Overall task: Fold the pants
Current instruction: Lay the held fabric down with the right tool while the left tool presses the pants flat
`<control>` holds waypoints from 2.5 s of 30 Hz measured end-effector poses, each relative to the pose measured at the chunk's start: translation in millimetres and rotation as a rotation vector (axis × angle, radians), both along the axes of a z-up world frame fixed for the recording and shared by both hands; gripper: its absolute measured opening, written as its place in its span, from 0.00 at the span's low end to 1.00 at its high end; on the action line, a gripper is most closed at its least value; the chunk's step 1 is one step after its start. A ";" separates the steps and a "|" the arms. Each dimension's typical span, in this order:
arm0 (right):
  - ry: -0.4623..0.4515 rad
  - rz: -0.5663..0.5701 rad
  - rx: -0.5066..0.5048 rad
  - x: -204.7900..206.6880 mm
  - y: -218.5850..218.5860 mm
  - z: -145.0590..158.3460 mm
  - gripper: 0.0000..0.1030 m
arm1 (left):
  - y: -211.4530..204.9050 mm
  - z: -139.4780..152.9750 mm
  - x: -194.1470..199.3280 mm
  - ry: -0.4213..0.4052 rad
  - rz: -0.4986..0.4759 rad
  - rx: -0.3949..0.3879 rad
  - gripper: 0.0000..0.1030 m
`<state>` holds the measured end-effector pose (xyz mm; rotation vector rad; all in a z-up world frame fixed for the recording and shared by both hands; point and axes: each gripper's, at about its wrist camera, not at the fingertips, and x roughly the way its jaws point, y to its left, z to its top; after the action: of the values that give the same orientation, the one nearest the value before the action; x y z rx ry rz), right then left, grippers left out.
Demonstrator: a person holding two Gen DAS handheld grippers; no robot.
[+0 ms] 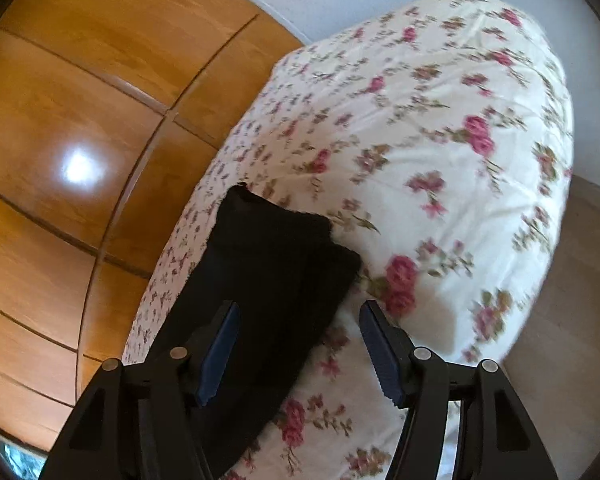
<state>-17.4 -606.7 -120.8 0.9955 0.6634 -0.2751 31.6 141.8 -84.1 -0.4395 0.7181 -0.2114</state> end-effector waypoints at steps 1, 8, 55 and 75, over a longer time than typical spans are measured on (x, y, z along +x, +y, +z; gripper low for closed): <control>-0.005 -0.002 0.002 2.3 -0.6 -0.3 0.53 | -0.2 -0.7 0.0 0.004 -0.001 0.001 0.44; -0.026 -0.015 0.056 21.4 -1.0 -8.6 0.24 | -5.9 -1.4 0.0 0.022 -0.010 0.034 0.47; -0.353 0.432 -0.370 77.6 226.1 207.6 0.19 | 8.8 9.3 5.7 0.169 0.129 0.181 0.54; -0.271 0.936 -0.551 88.1 435.6 124.6 0.19 | 18.7 8.5 0.9 0.159 0.134 0.141 0.54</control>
<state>70.7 -171.0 3.9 0.1251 0.6844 0.4785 32.5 160.5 -75.6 -0.3708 0.8505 0.0007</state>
